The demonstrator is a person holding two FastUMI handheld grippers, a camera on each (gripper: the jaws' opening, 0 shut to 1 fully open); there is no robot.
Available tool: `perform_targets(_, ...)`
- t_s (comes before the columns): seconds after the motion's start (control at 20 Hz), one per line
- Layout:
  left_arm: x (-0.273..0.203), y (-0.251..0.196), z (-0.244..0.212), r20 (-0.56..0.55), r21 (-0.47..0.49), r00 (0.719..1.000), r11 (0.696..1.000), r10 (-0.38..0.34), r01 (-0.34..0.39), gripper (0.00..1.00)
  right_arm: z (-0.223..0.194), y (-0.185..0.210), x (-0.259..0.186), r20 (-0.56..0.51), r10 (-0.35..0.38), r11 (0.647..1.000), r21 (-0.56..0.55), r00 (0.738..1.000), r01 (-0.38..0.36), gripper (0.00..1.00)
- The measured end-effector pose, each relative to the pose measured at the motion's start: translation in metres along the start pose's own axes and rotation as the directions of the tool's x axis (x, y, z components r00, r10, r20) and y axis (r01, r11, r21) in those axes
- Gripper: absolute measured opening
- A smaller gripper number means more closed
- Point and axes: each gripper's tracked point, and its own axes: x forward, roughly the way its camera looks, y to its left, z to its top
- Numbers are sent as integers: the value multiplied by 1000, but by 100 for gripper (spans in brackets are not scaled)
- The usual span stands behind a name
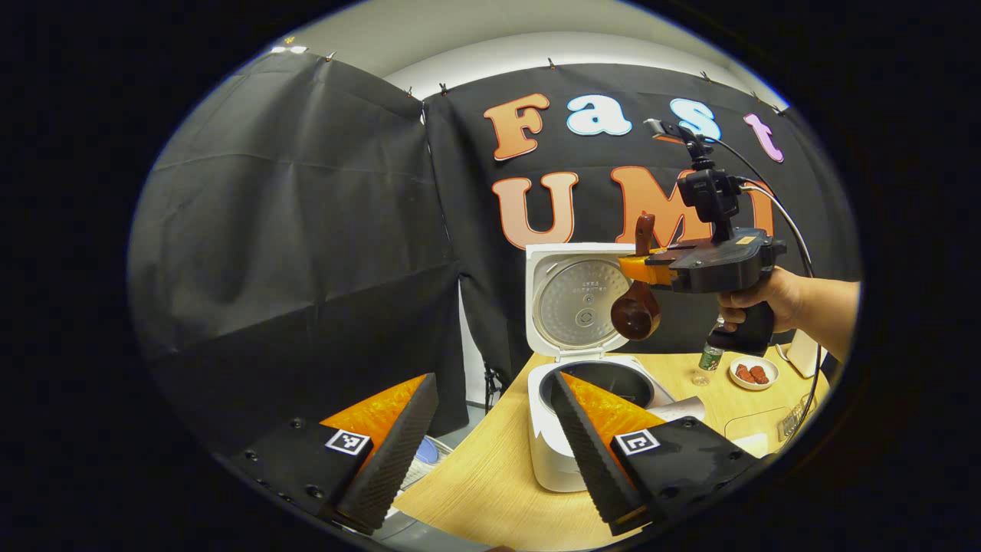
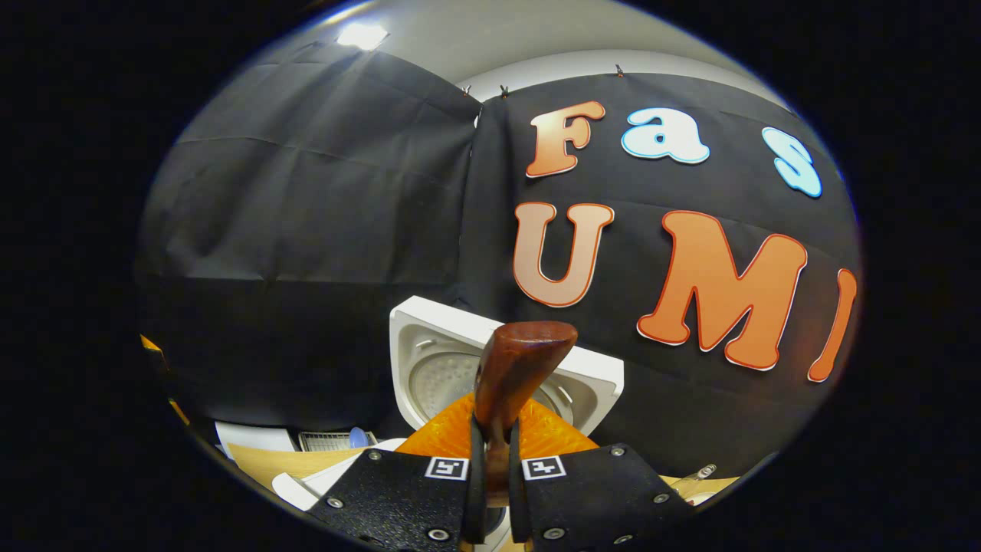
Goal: Close the left gripper, press the button to open the rice cooker; take a wooden spoon from the chopstick holder with the right hand, scoop a spoonful of rice and pour it into the rice cooker, then put the wooden spoon back into the chopstick holder.
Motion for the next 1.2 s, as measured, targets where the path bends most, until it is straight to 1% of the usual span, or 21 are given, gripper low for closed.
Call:
perform_targets(0.1,-3,-2,-1,1,-2,1000,1000,1,-1,100,7,0,-12,7,6,999,31,1000,-6,12)
perform_targets(0.25,-8,-7,1,2,-14,1000,1000,1,-1,100,11,-14,-31,1,12,988,151,1000,-12,12)
perform_targets(0.3,-12,-9,0,4,-19,1000,1000,2,-2,100,11,-21,-40,-1,7,981,195,1000,-6,11)
perform_targets(0.4,-16,-17,1,6,-29,1000,1000,-2,2,100,10,-37,-64,-5,-16,970,242,1000,16,12)
perform_targets(0.6,-26,-41,-6,-15,-36,1000,999,-19,18,100,-18,-68,-125,-52,-47,943,328,998,61,11)
perform_targets(0.75,-36,-62,-7,-31,-35,999,999,-29,28,100,-44,-108,-178,-96,-98,916,381,990,128,11)
perform_targets(0.85,-43,-80,-7,-41,-41,998,998,-39,37,100,-63,-136,-215,-132,-142,898,400,981,184,12)
perform_targets(1.05,-54,-116,0,-50,-41,997,997,-64,62,100,-103,-189,-286,-192,-241,853,426,951,302,11)
perform_targets(1.2,-64,-143,3,-52,-28,995,996,-87,86,100,-132,-220,-331,-241,-297,807,454,924,378,12)
